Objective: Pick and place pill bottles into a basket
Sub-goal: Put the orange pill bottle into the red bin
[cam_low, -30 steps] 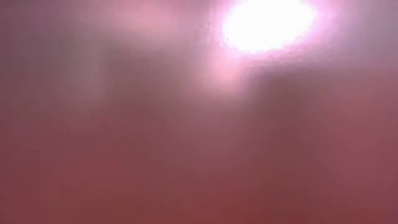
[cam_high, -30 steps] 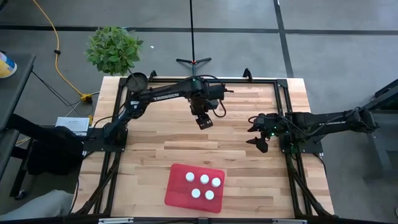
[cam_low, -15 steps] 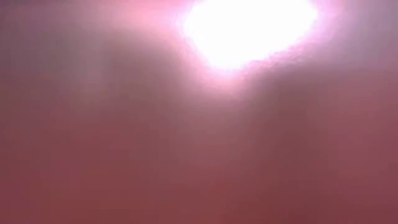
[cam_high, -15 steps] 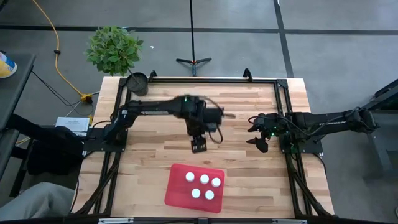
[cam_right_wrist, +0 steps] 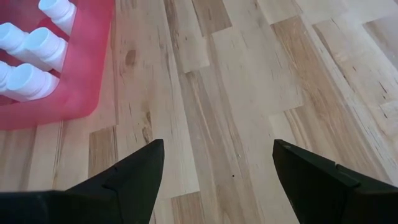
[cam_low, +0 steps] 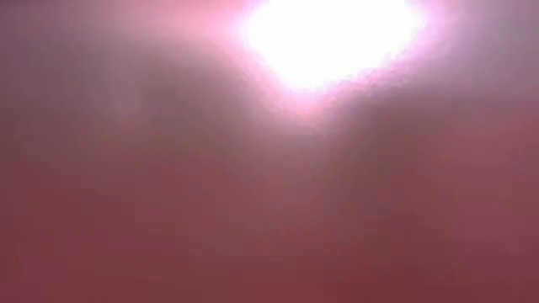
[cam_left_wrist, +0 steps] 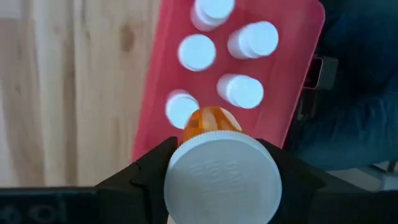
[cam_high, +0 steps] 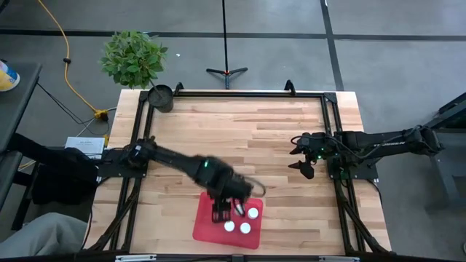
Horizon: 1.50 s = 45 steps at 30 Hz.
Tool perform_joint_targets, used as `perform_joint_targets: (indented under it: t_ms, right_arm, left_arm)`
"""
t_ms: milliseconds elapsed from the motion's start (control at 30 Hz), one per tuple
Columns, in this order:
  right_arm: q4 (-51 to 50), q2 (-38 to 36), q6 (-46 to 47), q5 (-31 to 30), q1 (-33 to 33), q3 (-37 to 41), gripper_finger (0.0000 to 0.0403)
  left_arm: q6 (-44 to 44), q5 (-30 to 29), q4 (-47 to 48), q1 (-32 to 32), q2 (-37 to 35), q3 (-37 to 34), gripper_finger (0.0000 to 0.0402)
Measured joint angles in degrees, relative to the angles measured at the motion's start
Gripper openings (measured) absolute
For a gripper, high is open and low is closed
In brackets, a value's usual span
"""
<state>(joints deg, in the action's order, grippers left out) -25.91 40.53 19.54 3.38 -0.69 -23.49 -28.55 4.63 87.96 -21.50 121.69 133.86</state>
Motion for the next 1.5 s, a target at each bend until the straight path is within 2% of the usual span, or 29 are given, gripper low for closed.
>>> perform_joint_targets:
  t_ms: [233, 433, 567, 767, 933, 1033, 1167, 1300, 1500]
  right_arm:
    - [0.02, -0.02, 0.84, 0.23, -0.02, 0.00, 0.0291]
    - [0.03, 0.00, 0.85, 1.01, 0.00, 0.00, 0.0291]
    - [0.07, 0.00, 0.84, 0.98, 0.00, 0.00, 0.0291]
    - [0.05, 0.00, 0.88, 0.98, 0.00, 0.00, 0.0291]
    - [0.04, -0.02, 0.88, 0.96, 0.00, 0.00, 0.0291]
    - [0.04, 0.00, 0.88, 0.94, 0.00, 0.00, 0.0291]
    - [0.04, -0.01, 0.99, 0.94, 0.00, -0.01, 0.0291]
    - [0.04, 0.00, 0.99, 0.95, 0.00, 0.00, 0.0291]
    - [0.03, 0.00, 0.99, 1.01, 0.00, 0.00, 0.0291]
  left_arm:
    - [-7.77, -4.42, -4.29, -7.63, 0.01, -5.52, 0.0228]
    - [-10.49, -5.23, -12.52, -12.01, 0.07, -14.97, 0.0253]
    - [-12.80, -5.11, -16.19, -12.81, 0.09, -21.87, 0.0227]
    - [-14.22, -5.64, -21.97, -12.59, 0.09, -30.24, 0.0227]
    - [-13.89, -5.83, -27.90, -12.60, 0.09, -34.82, 0.0258]
    - [-13.89, -8.44, -28.33, -12.61, 0.10, -35.66, 0.0261]
    - [-13.52, -11.51, -28.56, -12.22, 0.09, -35.82, 0.0242]
    - [-12.13, -11.93, -28.56, -11.80, 0.09, -35.82, 0.0237]
    - [-10.77, -11.78, -28.24, -11.89, 0.09, -35.35, 0.0272]
